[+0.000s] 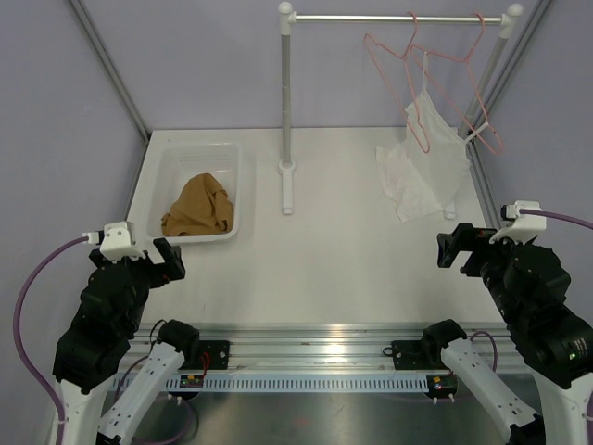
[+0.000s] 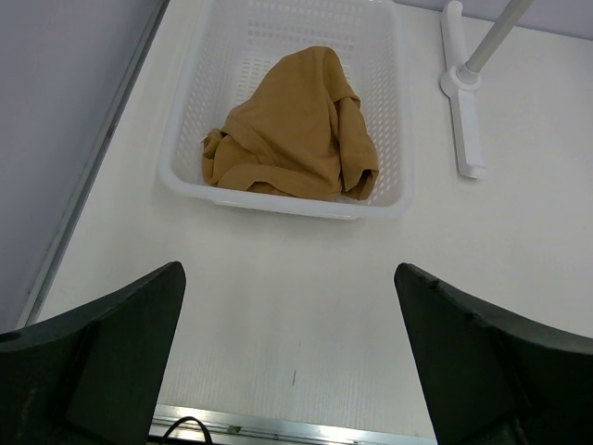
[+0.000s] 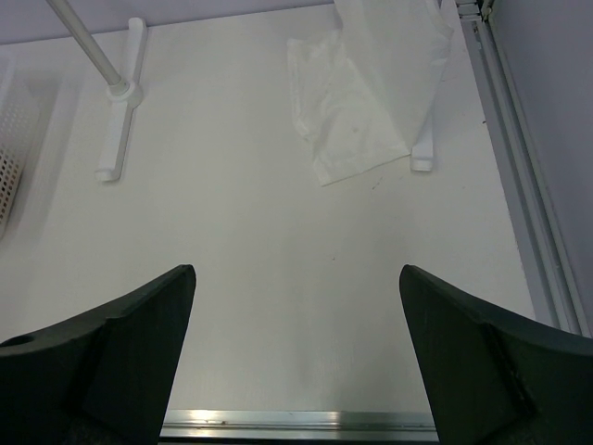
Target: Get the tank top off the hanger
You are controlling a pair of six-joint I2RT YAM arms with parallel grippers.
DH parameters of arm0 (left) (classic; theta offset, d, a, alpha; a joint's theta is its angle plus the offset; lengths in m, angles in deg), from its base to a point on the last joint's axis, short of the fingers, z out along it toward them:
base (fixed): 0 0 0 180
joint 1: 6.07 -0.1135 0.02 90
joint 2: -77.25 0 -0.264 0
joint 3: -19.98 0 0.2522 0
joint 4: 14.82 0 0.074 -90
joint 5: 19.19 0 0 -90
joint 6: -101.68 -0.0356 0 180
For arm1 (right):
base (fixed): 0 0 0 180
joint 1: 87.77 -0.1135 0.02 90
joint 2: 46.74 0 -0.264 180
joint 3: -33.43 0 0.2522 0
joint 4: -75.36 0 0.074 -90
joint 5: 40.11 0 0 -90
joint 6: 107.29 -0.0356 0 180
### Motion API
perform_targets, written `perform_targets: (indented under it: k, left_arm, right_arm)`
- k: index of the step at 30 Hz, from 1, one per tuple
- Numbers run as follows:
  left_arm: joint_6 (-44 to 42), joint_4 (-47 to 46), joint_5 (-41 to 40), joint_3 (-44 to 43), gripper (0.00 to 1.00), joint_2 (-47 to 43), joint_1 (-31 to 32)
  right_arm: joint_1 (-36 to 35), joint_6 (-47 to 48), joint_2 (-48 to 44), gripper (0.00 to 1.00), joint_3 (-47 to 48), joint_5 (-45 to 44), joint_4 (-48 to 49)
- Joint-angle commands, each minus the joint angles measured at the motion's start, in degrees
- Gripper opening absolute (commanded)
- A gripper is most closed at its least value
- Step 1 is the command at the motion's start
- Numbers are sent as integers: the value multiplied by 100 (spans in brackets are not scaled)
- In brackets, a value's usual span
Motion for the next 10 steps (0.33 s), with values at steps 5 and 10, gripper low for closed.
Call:
perform_targets:
  k: [5,10]
  left_arm:
    - [-129,-428,155,83,99,-15,32]
    - [-121,-446,155,101,99,46,32]
  right_arm:
    - [-39,27,164,100,-60,-37,189]
    - [-47,0,269,100,-51,-37,110]
